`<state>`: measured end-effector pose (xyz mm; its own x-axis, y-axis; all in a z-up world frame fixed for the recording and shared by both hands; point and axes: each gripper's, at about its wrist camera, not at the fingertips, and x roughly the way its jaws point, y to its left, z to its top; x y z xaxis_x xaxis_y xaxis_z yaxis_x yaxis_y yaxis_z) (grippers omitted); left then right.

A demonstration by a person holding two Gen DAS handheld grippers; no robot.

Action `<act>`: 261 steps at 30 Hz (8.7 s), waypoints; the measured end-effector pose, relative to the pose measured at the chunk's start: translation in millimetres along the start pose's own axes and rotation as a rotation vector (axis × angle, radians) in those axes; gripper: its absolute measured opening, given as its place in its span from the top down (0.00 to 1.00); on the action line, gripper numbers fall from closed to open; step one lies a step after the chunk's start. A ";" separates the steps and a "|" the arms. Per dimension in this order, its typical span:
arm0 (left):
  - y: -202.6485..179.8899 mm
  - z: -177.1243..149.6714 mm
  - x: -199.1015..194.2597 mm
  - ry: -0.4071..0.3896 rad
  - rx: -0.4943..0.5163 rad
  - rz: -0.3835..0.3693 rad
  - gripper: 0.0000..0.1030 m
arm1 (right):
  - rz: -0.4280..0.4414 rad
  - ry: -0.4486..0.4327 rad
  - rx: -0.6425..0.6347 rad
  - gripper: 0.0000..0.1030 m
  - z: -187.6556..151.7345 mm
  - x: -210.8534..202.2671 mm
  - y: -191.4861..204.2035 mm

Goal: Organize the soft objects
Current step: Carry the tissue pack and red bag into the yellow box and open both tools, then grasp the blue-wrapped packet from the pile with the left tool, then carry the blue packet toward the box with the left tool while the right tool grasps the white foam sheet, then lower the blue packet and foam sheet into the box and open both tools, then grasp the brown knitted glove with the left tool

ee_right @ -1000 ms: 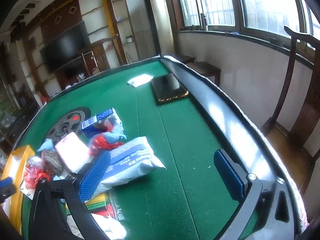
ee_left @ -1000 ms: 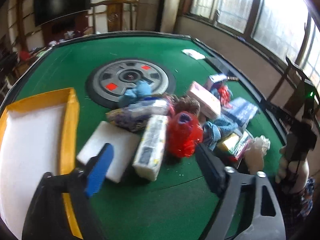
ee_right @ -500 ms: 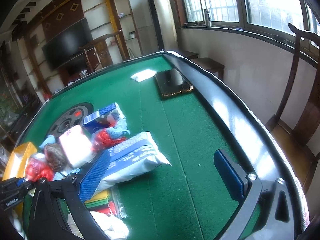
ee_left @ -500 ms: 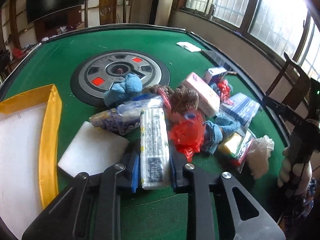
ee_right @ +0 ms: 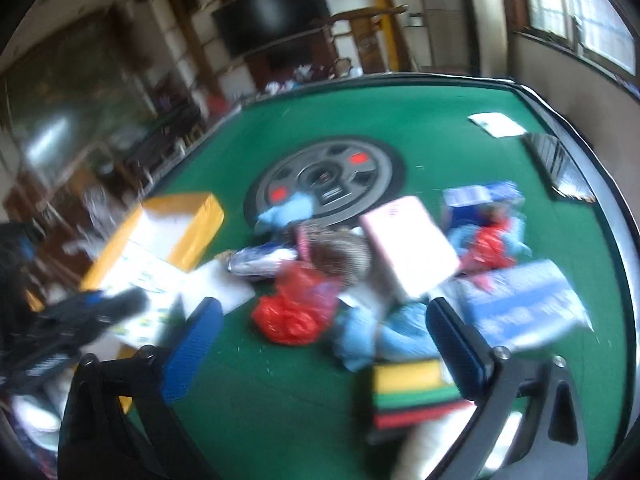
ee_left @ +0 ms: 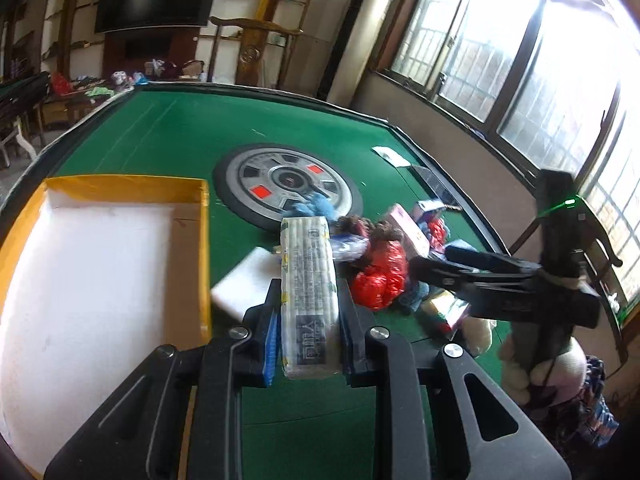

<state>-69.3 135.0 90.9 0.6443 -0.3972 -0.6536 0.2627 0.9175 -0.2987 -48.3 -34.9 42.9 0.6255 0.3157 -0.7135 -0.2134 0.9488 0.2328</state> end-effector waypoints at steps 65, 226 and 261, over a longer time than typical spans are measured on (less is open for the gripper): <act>-19.8 25.8 57.4 0.079 0.016 0.073 0.33 | -0.214 -0.198 0.212 0.01 15.1 -20.9 -77.9; -59.1 22.9 119.9 0.177 -0.185 -0.006 0.28 | -0.059 -0.137 0.280 0.19 5.0 -8.3 -121.7; -23.9 16.4 28.7 0.021 -0.115 0.007 0.38 | 0.073 -0.060 0.262 0.19 7.0 -7.8 -99.3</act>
<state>-45.3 102.0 90.8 0.6306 -0.3921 -0.6698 0.1734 0.9124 -0.3709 -26.7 -131.6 29.9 0.6607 0.3757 -0.6499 -0.0633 0.8906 0.4504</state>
